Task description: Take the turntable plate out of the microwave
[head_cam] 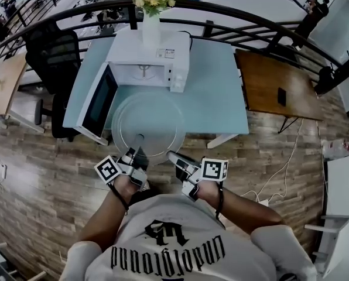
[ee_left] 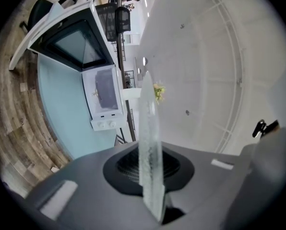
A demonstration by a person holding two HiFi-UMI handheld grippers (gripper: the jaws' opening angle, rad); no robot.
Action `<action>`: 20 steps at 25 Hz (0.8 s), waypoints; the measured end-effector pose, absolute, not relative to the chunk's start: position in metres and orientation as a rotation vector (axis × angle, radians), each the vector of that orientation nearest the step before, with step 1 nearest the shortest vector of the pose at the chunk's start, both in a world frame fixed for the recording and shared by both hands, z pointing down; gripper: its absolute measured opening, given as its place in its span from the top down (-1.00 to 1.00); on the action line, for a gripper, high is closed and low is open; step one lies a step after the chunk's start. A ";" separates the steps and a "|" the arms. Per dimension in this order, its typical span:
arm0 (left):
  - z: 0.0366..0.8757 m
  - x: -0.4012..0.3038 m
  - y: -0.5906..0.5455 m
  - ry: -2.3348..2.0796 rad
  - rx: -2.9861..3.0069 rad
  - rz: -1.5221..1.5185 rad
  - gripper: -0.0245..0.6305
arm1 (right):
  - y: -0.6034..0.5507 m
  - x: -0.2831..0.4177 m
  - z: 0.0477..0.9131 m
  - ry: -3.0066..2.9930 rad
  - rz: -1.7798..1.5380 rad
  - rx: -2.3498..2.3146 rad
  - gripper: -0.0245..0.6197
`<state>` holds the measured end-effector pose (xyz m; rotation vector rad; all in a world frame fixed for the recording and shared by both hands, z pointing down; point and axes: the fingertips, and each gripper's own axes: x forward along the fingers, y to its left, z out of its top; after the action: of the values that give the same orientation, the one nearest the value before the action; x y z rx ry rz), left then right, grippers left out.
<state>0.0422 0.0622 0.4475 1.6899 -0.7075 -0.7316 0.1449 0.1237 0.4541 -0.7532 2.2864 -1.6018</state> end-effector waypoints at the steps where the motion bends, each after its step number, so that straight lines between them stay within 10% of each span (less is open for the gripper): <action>1: 0.446 0.048 0.069 -0.714 1.685 -0.739 0.70 | 0.129 0.151 0.453 2.293 -1.602 -0.741 0.78; 20: 0.440 0.123 0.181 -0.805 1.655 -0.796 0.70 | 0.229 0.229 0.439 2.383 -1.604 -0.585 0.78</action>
<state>0.1227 0.1807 0.4401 1.6547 -0.8055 -0.7963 0.2290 0.2293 0.4388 -0.5849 2.3828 -1.6044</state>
